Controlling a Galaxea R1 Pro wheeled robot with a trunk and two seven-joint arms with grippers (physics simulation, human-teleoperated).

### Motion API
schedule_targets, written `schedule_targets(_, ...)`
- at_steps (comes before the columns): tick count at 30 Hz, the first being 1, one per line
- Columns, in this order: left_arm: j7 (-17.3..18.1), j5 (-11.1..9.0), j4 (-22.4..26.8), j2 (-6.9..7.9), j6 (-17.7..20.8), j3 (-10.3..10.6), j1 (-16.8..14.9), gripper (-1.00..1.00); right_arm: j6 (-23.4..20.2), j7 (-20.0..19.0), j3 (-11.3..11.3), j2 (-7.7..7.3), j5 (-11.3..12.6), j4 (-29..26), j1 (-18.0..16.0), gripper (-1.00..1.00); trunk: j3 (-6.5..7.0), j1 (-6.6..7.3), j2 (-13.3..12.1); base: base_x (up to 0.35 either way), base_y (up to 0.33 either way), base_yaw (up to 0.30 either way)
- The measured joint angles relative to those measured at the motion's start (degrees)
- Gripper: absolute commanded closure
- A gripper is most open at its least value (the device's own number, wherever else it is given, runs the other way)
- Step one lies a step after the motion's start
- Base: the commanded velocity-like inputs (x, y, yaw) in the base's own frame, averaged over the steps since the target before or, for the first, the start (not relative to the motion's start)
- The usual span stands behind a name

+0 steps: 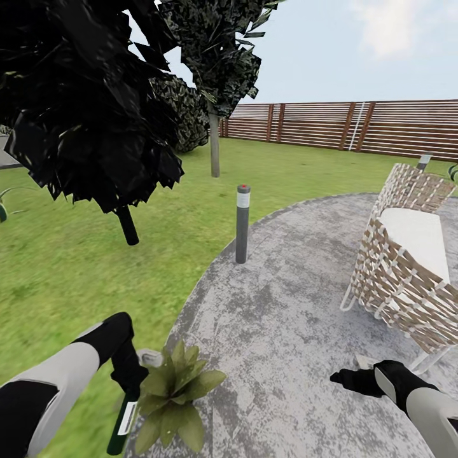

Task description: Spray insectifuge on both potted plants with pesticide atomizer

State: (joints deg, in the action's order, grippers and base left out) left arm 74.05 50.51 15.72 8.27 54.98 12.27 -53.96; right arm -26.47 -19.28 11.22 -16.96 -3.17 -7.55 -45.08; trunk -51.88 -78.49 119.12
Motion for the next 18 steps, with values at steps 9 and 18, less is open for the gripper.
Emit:
schedule_targets(9, -0.1, 0.0, 0.0, 2.3, -0.1, 0.0, 0.0, 1.0, 0.0, 0.0, 0.0, 0.0, 0.0, 0.0, 0.0, -1.0, 0.0, 0.0, 0.0, 0.0, 0.0, 0.0)
schedule_targets(18, -2.3, 0.0, 0.2, 2.65, -0.1, 0.0, 0.0, 1.0, 0.0, 0.0, 0.0, 0.0, 0.0, 0.0, 0.0, -1.0, 0.0, 0.0, 0.0, 0.0, 0.0, 0.0)
